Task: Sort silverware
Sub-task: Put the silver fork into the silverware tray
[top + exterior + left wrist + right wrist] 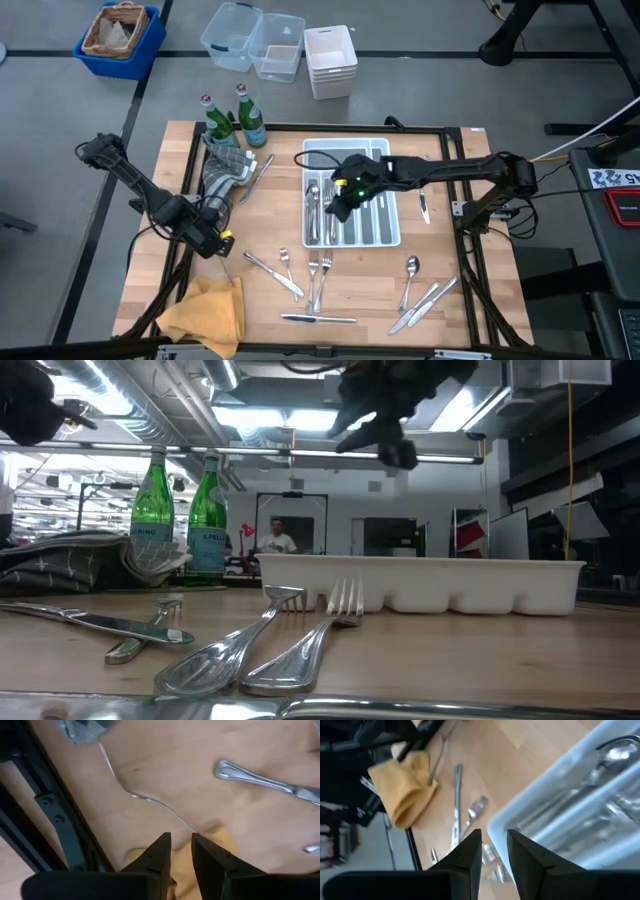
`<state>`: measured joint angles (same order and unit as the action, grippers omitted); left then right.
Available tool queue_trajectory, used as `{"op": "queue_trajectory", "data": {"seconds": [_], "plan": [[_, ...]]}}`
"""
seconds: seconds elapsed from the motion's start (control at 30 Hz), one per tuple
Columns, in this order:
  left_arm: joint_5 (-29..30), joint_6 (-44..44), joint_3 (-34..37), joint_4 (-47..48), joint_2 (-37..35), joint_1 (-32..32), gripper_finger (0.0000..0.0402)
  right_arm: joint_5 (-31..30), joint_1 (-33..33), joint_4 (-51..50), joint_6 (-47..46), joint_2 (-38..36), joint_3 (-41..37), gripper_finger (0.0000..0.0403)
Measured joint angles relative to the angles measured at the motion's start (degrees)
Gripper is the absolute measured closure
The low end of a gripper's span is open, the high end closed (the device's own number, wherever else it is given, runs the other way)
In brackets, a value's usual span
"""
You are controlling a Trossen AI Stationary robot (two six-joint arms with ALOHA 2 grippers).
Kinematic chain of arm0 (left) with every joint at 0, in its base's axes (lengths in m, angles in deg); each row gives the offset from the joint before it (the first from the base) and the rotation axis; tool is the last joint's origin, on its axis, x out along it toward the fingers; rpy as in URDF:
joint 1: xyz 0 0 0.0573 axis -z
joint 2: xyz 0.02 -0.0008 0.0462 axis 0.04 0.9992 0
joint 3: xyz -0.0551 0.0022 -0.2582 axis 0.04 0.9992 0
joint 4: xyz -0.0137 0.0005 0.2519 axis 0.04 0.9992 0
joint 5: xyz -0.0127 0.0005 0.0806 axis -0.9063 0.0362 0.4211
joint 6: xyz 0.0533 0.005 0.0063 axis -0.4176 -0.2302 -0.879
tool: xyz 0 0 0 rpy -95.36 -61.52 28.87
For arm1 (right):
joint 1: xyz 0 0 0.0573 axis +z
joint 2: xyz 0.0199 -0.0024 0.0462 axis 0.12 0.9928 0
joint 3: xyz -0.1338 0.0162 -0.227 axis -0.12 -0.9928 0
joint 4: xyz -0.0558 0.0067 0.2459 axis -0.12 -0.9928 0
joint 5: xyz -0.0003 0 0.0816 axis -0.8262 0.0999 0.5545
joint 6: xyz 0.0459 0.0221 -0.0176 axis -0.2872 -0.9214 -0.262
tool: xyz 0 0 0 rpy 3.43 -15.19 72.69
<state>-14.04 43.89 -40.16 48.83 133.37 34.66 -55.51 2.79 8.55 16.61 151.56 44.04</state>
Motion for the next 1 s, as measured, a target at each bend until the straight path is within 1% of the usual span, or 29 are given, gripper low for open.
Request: {"op": "queue_trajectory", "data": {"seconds": [0.13, 0.27, 0.4, 0.5, 0.67, 0.83, 1.0], "plan": [[0.0, 0.2, 0.0, -0.1, 3.8, 0.0, 0.0328, 0.0, 0.0, -5.3, 3.5, -2.4, 0.0, 0.0307], [-1.1, 2.5, 0.0, 0.1, 7.3, 0.0, 0.0301, -0.1, 0.0, -8.1, 6.8, -4.0, 0.0, 0.0307], [-4.2, 7.5, 0.0, 3.1, 10.1, 0.0, 0.0271, -0.1, 0.0, -9.5, 9.6, -4.3, 0.0, 0.0307], [-4.0, 14.1, 0.0, 5.7, 11.8, 0.0, 0.0258, -0.1, 0.0, -9.6, 11.4, -4.5, 0.0, 0.0307], [0.5, 18.4, 0.0, 4.3, 13.4, -0.2, 0.0258, -0.2, 0.0, -10.4, 12.5, -4.5, 0.0, 0.0307], [0.9, 21.8, 0.0, 4.0, 15.2, -0.2, 0.0265, -0.1, 0.0, -10.4, 13.6, -4.5, 0.0, 0.0307], [0.9, 22.1, 0.0, 3.4, 18.6, -0.2, 0.0265, -0.1, 0.0, -10.4, 13.6, -4.5, 0.0, 0.0307]]}}
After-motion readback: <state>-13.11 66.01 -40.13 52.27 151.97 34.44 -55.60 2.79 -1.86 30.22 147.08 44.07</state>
